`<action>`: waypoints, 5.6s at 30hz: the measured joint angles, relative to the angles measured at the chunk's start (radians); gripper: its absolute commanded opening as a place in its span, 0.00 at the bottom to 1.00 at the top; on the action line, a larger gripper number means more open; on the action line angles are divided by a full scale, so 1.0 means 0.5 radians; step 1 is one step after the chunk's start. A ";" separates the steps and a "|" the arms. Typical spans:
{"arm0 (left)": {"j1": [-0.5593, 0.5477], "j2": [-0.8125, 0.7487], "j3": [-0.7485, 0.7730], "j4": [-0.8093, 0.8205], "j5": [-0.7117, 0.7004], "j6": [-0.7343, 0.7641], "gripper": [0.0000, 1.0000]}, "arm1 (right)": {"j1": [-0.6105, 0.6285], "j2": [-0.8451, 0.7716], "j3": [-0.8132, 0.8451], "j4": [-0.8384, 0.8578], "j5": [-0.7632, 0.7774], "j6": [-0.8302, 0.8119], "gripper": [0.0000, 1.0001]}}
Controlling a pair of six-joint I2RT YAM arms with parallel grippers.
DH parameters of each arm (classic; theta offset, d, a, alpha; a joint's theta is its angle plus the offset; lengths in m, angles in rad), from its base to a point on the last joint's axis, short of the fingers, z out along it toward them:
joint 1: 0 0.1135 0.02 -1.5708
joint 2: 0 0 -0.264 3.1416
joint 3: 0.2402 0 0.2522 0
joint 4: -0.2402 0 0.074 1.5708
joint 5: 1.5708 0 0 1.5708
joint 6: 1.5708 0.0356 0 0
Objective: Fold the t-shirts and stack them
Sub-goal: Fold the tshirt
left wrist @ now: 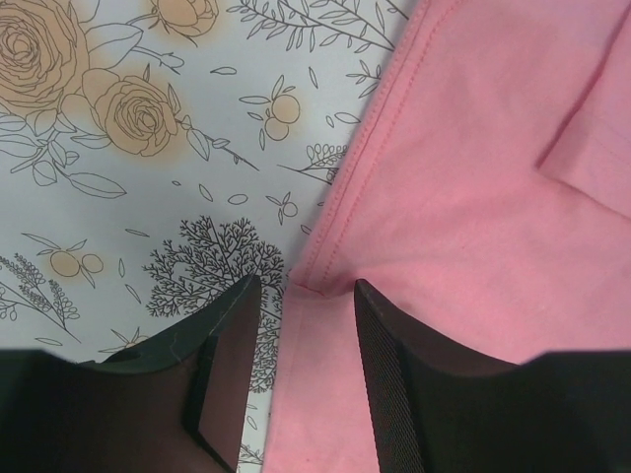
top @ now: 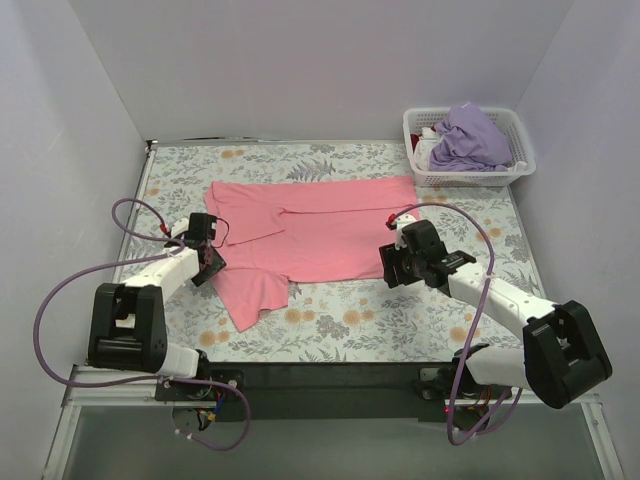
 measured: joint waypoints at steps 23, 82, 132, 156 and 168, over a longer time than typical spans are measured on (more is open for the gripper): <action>0.000 0.072 0.000 0.076 0.046 0.076 0.05 | -0.035 -0.169 -0.047 -0.195 0.407 0.183 0.74; 0.000 -0.201 -0.039 -0.089 0.077 0.029 0.00 | -0.671 0.193 0.009 -0.165 0.201 0.405 0.01; 0.132 0.668 0.846 -0.255 0.120 0.031 0.02 | -0.854 0.949 1.003 -0.365 0.062 0.324 0.01; 0.130 0.281 0.616 -0.151 0.086 0.056 0.69 | -0.845 0.801 0.886 -0.254 -0.008 0.240 0.74; -0.425 -0.227 0.164 -0.243 0.088 -0.043 0.63 | -0.633 0.050 0.307 -0.239 -0.140 0.223 0.74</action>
